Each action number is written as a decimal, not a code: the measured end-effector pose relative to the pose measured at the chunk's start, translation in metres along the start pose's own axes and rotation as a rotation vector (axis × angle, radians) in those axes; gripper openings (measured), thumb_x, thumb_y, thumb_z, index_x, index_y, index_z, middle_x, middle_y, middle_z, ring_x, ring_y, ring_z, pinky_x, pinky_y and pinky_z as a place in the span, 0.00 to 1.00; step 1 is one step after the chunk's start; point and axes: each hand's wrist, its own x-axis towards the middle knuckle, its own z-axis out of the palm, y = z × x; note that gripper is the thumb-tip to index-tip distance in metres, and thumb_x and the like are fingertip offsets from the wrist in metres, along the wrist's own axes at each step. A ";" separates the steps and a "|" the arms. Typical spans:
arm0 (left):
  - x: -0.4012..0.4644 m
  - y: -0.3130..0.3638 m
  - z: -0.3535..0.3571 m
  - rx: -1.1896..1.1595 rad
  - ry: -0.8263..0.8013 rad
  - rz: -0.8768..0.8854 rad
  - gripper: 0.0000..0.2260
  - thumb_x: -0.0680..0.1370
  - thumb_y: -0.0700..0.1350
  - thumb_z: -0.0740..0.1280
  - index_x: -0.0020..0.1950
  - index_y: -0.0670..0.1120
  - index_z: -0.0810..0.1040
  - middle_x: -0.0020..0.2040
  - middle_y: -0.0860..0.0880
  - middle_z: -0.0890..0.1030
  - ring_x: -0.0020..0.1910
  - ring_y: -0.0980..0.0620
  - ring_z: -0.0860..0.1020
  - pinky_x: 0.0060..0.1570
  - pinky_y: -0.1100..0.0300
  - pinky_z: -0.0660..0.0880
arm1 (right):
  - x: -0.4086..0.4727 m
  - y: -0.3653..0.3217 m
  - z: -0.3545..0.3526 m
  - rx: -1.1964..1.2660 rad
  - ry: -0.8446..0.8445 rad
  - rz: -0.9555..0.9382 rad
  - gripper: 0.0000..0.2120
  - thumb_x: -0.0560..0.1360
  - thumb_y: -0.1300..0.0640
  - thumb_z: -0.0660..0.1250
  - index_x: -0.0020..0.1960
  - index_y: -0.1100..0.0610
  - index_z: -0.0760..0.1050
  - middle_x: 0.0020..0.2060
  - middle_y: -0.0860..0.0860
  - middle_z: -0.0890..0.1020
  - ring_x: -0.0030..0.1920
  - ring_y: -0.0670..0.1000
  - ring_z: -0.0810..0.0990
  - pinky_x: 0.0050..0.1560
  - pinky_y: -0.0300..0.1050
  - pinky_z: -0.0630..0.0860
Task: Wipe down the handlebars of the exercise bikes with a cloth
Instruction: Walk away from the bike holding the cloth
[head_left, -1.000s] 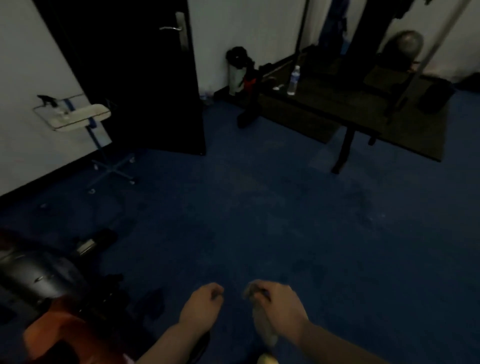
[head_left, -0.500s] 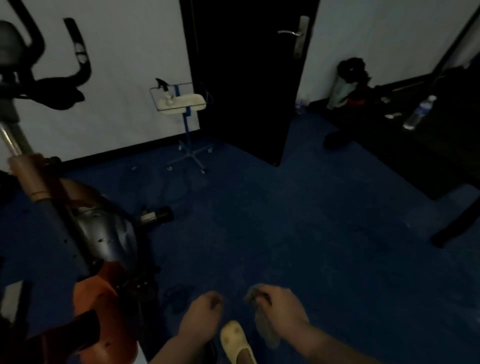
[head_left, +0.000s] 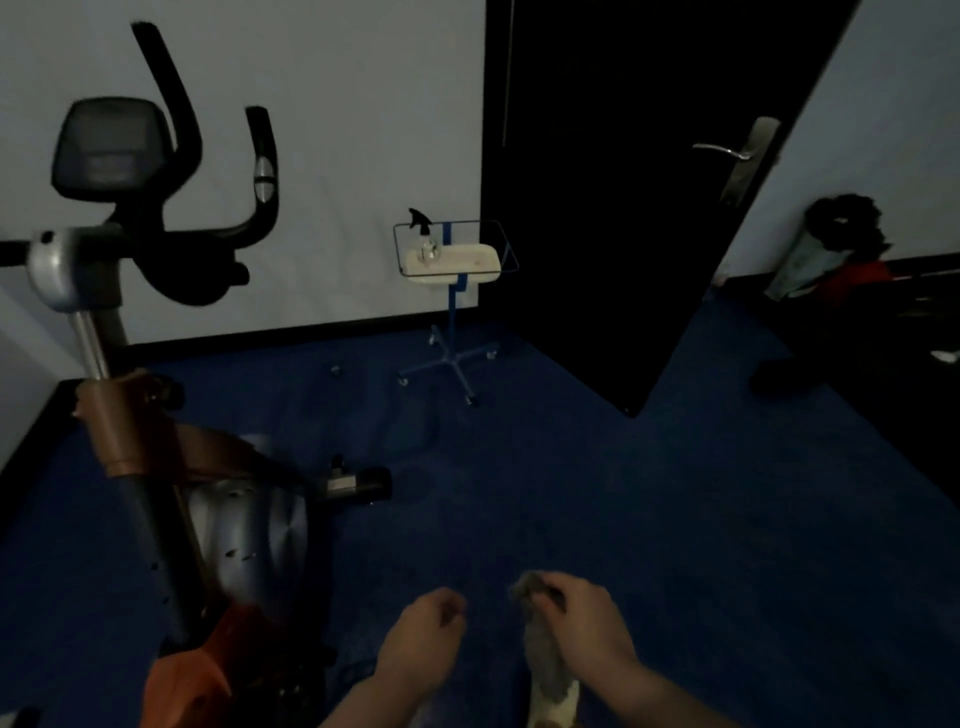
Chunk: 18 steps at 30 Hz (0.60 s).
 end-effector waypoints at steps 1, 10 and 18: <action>0.011 0.004 -0.004 0.000 -0.001 -0.022 0.10 0.76 0.45 0.62 0.53 0.53 0.79 0.52 0.54 0.82 0.50 0.58 0.79 0.52 0.63 0.75 | 0.016 -0.003 -0.004 0.006 -0.010 0.002 0.10 0.77 0.51 0.65 0.56 0.43 0.78 0.39 0.34 0.77 0.39 0.34 0.75 0.38 0.27 0.70; 0.138 0.087 -0.056 0.005 0.011 -0.059 0.07 0.76 0.47 0.60 0.46 0.55 0.77 0.51 0.55 0.81 0.50 0.57 0.79 0.55 0.59 0.75 | 0.177 -0.031 -0.068 -0.023 -0.101 -0.054 0.10 0.78 0.50 0.63 0.57 0.41 0.78 0.44 0.35 0.79 0.45 0.36 0.78 0.47 0.31 0.74; 0.238 0.146 -0.095 -0.125 0.083 -0.092 0.07 0.76 0.45 0.62 0.49 0.52 0.80 0.49 0.56 0.83 0.49 0.59 0.80 0.56 0.62 0.75 | 0.305 -0.068 -0.133 -0.123 -0.124 -0.072 0.10 0.79 0.51 0.60 0.56 0.42 0.78 0.44 0.38 0.80 0.43 0.39 0.78 0.44 0.34 0.76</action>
